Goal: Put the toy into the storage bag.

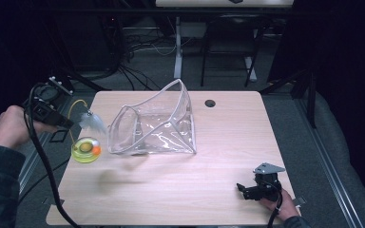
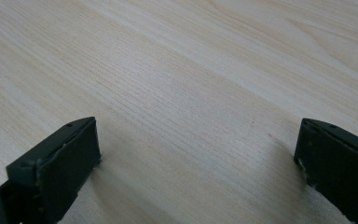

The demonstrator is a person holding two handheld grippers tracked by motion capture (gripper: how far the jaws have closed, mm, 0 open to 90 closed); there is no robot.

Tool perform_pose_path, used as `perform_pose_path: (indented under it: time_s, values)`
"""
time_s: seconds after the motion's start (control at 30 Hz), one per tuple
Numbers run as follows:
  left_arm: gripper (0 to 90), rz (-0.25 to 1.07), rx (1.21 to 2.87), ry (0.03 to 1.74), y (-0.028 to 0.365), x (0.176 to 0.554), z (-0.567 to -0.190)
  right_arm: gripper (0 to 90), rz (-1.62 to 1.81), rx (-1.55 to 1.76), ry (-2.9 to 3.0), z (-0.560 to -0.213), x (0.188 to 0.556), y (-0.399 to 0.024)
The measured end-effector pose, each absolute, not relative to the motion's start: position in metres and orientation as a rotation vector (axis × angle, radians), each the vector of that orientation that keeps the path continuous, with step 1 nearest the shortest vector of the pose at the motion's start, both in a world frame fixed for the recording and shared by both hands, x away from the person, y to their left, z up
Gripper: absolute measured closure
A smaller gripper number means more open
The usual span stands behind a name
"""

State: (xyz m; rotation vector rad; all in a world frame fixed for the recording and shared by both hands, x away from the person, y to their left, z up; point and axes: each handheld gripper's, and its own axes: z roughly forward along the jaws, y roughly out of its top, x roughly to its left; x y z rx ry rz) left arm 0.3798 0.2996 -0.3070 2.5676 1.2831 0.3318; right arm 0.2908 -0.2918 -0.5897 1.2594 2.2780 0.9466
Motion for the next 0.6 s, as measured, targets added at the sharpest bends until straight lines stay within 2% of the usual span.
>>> perform_pose_path:
  time_s: [0.6]
  values:
    - [88.0,0.391,2.6,1.243,0.286,0.391,-0.268,0.0,0.948,1.256,2.283,-0.59,0.291,-0.292]
